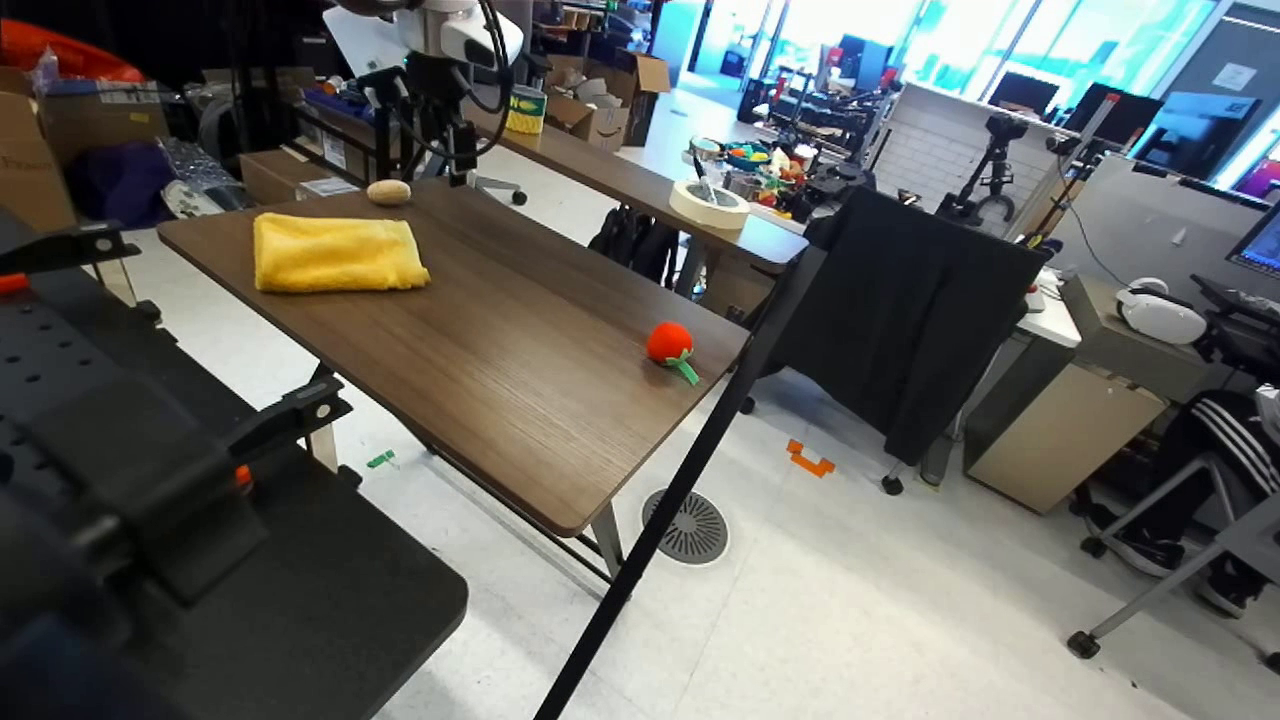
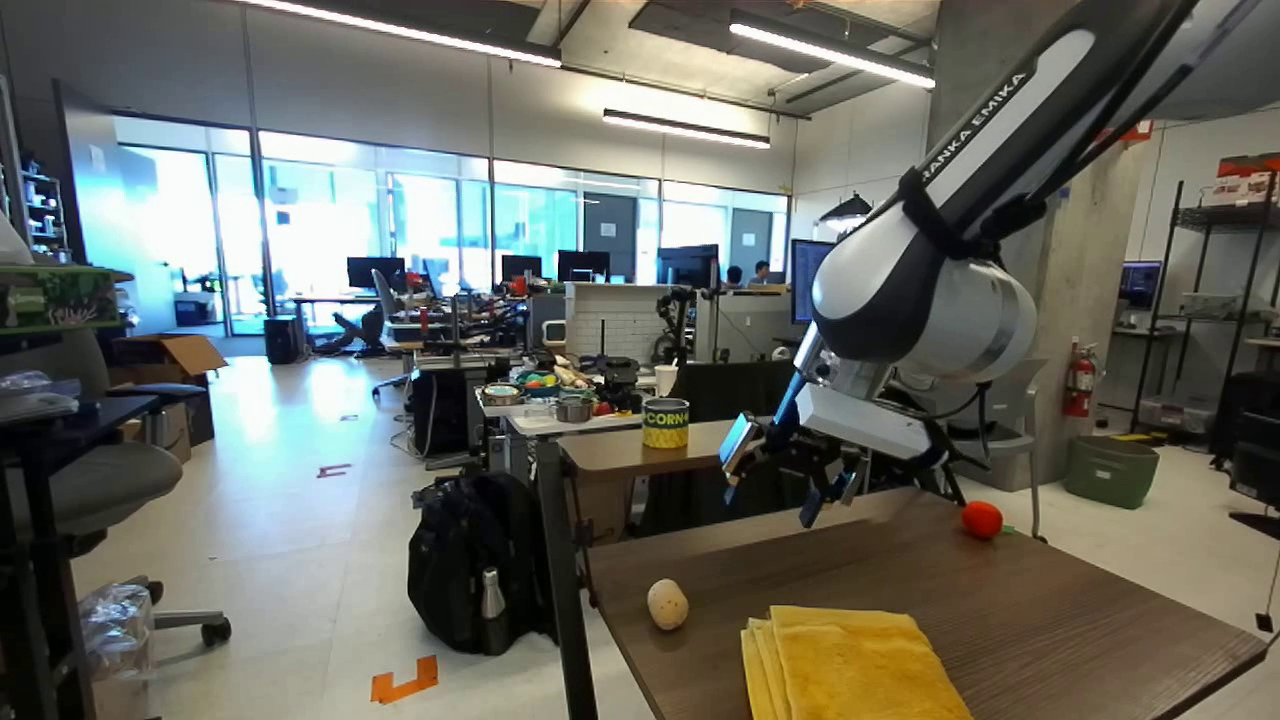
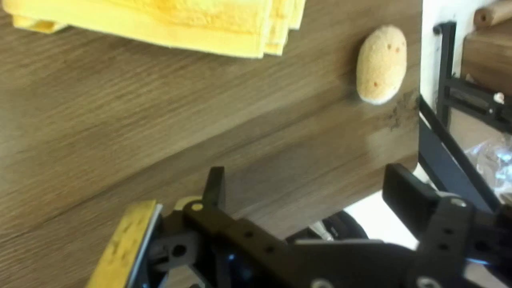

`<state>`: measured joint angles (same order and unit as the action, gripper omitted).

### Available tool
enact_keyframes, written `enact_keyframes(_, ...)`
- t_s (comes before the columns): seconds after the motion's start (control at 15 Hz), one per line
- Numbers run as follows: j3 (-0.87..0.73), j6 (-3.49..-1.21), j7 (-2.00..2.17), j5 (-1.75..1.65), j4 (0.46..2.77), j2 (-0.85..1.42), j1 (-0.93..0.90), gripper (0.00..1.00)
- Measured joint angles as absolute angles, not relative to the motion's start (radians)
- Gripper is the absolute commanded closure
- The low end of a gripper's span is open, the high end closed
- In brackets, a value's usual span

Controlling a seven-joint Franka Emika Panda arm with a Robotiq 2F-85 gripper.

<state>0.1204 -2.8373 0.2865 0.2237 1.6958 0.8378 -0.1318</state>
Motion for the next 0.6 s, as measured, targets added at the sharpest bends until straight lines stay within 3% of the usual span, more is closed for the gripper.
enact_keyframes(0.33,0.262,-2.684,-0.017,0.225,1.682,0.859,0.028,0.0)
enact_keyframes(0.6,0.273,-2.555,-0.108,0.226,1.629,0.872,0.044,0.0)
